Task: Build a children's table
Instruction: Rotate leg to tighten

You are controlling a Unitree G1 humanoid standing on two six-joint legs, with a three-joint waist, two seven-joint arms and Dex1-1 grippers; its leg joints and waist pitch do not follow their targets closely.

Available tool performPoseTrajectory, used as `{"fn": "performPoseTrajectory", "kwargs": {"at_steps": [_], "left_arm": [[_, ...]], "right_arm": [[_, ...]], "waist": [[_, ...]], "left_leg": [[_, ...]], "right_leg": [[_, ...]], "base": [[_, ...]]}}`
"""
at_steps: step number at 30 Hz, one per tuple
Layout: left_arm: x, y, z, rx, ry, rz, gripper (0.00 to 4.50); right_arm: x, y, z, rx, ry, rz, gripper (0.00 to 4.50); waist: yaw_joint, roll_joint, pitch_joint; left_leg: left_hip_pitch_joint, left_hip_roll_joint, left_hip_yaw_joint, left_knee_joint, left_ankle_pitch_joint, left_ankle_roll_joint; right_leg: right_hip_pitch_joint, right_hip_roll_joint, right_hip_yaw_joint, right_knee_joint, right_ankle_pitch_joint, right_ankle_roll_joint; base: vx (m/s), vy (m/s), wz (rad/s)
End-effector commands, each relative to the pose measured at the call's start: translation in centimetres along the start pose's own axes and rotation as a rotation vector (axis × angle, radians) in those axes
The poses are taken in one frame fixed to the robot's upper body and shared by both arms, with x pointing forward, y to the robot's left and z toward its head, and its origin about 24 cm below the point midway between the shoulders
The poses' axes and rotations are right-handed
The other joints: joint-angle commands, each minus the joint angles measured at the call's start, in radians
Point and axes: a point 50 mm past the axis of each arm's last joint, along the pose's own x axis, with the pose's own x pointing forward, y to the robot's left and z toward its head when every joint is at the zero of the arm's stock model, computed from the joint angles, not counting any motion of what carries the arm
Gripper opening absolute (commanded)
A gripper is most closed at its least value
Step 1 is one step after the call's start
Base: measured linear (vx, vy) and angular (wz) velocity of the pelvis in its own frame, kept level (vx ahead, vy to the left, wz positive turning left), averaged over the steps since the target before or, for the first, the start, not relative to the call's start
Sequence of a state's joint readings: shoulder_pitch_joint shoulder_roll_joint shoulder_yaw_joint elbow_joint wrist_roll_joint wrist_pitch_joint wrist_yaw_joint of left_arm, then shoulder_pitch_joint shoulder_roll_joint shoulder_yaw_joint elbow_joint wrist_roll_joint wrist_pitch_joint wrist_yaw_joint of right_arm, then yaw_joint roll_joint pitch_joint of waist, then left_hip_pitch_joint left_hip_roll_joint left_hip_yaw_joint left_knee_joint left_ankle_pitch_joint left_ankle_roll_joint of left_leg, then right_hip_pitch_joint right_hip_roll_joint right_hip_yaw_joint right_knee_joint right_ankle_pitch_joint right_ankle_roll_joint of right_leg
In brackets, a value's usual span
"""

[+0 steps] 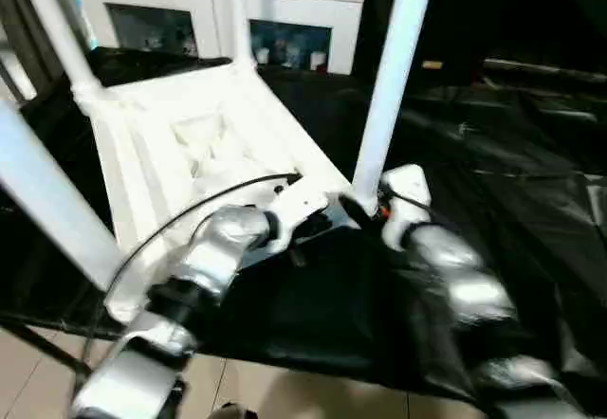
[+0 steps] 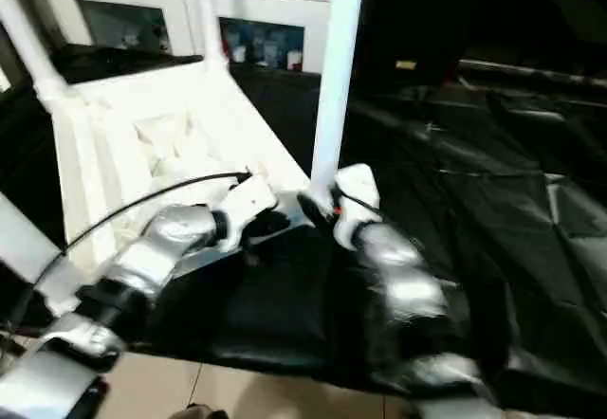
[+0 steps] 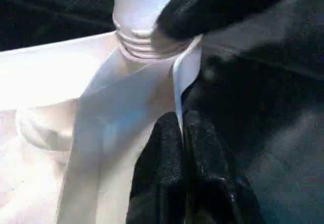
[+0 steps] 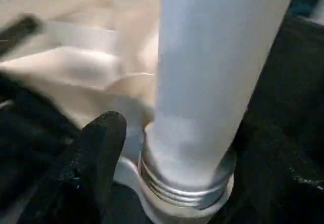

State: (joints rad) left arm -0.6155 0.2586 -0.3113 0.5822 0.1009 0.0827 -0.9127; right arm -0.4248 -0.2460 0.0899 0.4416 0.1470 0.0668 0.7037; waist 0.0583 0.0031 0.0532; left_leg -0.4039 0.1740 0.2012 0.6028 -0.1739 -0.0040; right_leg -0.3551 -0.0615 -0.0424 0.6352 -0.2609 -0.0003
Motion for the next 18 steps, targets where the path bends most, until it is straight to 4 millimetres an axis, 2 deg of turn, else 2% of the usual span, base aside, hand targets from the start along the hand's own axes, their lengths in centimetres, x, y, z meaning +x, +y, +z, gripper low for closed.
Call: {"fn": "performPoseTrajectory", "kwargs": {"at_steps": [1,2,4,6,9,10,11,14,15,18], "left_arm": [[0.0,-1.4,0.1,0.046,-0.016,-0.157,0.00],[-0.1,-1.4,0.0,0.048,-0.016,-0.167,0.00],[-1.1,-1.7,-0.1,0.057,-0.023,-0.252,0.00],[-1.3,-1.7,-0.1,0.054,-0.032,-0.268,0.00],[-1.4,-1.7,0.0,0.047,-0.041,-0.287,0.00],[-1.4,-1.7,0.0,0.047,-0.041,-0.288,0.00],[-1.5,-1.6,0.0,0.049,-0.043,-0.293,0.00],[-1.6,-1.6,0.0,0.049,-0.046,-0.295,0.00],[-1.7,-1.5,0.0,0.049,-0.045,-0.293,0.00],[-1.8,-1.4,0.0,0.050,-0.044,-0.292,0.00]], "right_arm": [[-0.3,1.0,0.4,-0.028,0.003,0.153,3.51],[-0.5,1.0,0.4,-0.032,0.008,0.163,3.51],[-1.9,0.8,0.0,-0.080,0.062,0.269,3.51],[-2.1,0.8,0.1,-0.072,0.061,0.298,3.51],[-2.3,1.0,0.1,-0.056,0.066,0.345,3.51],[-2.3,1.0,0.1,-0.056,0.067,0.347,3.34],[-2.3,1.1,0.0,-0.056,0.080,0.366,3.16],[-2.2,1.2,-0.1,-0.045,0.085,0.382,2.98],[-2.1,1.3,-0.2,-0.039,0.090,0.391,2.82],[-2.0,1.4,-0.4,-0.037,0.104,0.407,2.68]], "waist": [[0.005,-0.006,-0.069],[0.006,-0.006,-0.070],[0.011,-0.004,-0.067],[0.019,-0.002,-0.066],[0.027,-0.004,-0.064],[0.029,-0.004,-0.064],[0.029,-0.007,-0.064],[0.030,-0.007,-0.065],[0.030,-0.010,-0.066],[0.030,-0.010,-0.067]], "left_leg": [[0.030,0.071,-0.038,-0.062,-0.071,0.105],[0.029,0.071,-0.039,-0.062,-0.072,0.103],[0.036,0.075,-0.035,-0.063,-0.094,0.094],[0.038,0.078,-0.034,-0.066,-0.104,0.083],[0.042,0.079,-0.032,-0.070,-0.131,0.065],[0.043,0.079,-0.031,-0.071,-0.134,0.057],[0.042,0.078,-0.031,-0.070,-0.130,0.054],[0.040,0.076,-0.030,-0.069,-0.119,0.053],[0.039,0.075,-0.030,-0.068,-0.108,0.058],[0.037,0.074,-0.030,-0.066,-0.092,0.069]], "right_leg": [[0.027,-0.100,0.044,-0.056,0.222,-0.244],[0.028,-0.100,0.043,-0.057,0.214,-0.246],[0.021,-0.094,0.043,-0.059,0.172,-0.260],[0.019,-0.093,0.042,-0.060,0.144,-0.264],[0.016,-0.097,0.044,-0.063,0.096,-0.269],[0.015,-0.097,0.044,-0.064,0.081,-0.267],[0.016,-0.097,0.044,-0.064,0.081,-0.266],[0.017,-0.099,0.045,-0.063,0.087,-0.262],[0.018,-0.099,0.045,-0.061,0.100,-0.262],[0.017,-0.099,0.043,-0.059,0.120,-0.263]], "base": [[0.000,0.000,0.00],[0.000,0.000,0.00],[0.000,0.000,0.00],[0.000,0.000,0.00],[0.000,0.000,0.00],[0.000,0.000,0.00],[0.000,0.000,0.00],[0.000,0.000,0.00],[0.000,0.000,0.00],[0.000,0.000,0.00]]}}
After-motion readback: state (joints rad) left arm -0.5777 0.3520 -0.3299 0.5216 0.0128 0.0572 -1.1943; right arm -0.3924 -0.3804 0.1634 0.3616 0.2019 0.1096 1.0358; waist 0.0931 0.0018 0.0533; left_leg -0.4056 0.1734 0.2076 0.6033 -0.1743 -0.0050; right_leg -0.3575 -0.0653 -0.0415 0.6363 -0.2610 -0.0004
